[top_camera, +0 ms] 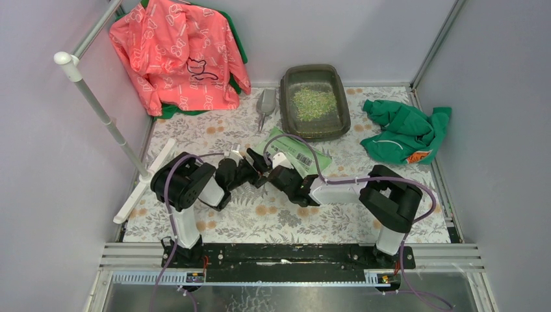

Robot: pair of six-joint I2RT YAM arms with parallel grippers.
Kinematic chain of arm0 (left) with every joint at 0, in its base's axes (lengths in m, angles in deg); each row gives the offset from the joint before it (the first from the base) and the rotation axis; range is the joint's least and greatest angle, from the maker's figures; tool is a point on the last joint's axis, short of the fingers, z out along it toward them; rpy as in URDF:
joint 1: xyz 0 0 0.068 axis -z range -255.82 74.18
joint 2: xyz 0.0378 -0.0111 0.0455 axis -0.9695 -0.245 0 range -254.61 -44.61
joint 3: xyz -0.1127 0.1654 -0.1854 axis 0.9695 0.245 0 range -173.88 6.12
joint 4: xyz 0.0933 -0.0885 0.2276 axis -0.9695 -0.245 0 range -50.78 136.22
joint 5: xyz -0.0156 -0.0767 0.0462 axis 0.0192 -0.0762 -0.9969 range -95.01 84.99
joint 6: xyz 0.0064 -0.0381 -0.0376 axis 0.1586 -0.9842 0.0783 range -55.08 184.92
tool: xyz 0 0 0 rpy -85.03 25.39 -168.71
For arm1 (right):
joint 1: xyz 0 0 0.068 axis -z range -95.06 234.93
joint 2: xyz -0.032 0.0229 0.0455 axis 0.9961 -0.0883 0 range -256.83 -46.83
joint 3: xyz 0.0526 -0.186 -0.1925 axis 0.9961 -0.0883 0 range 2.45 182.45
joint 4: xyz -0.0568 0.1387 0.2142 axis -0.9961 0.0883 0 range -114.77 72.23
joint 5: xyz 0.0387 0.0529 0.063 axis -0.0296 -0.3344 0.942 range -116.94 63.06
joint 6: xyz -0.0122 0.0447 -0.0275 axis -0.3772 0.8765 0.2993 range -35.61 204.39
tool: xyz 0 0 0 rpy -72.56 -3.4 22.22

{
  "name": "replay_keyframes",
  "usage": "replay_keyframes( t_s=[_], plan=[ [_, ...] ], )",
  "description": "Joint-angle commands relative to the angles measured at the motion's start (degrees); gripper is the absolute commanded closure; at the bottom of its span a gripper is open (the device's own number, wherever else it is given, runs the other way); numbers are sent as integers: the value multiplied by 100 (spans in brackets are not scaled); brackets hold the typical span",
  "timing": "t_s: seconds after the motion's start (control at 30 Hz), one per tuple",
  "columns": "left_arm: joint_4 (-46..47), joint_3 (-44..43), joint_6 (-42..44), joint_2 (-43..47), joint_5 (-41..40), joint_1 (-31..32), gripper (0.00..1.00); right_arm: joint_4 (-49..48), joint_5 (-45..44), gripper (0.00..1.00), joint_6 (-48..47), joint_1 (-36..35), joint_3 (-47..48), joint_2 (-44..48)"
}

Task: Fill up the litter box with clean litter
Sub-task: Pick up the cat litter bag at the center of the board.

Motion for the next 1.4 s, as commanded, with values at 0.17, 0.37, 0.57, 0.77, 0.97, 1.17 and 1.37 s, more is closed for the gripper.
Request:
replay_keyframes(
  t_s=[0.17, 0.37, 0.57, 0.77, 0.97, 1.17, 1.37],
  plan=[
    [-894, 389, 492, 1494, -105, -185, 4, 216, -245, 100, 163, -6, -198, 894],
    [-3921, 240, 1546, 3547, -858, -314, 1, 736, 391, 100, 381, -11, -240, 2011],
    [-6265, -275, 2225, 5192, -1402, -589, 1, 1566, 642, 100, 531, 11, 355, 2756],
    [-7719, -812, 2717, 6100, -1806, -733, 1, 2230, 707, 100, 544, 55, 1263, 3119],
    [-8475, -1017, 2941, 6641, -2085, -741, 1, 2752, 611, 100, 404, 152, 2329, 3182],
    [-8861, -1086, 3082, 6851, -2320, -743, 1, 3357, 463, 100, 182, 465, 3541, 3059],
    [-8878, -1095, 3131, 6839, -2227, -743, 1, 3870, 611, 100, 38, 1324, 4757, 2827]
  ],
)
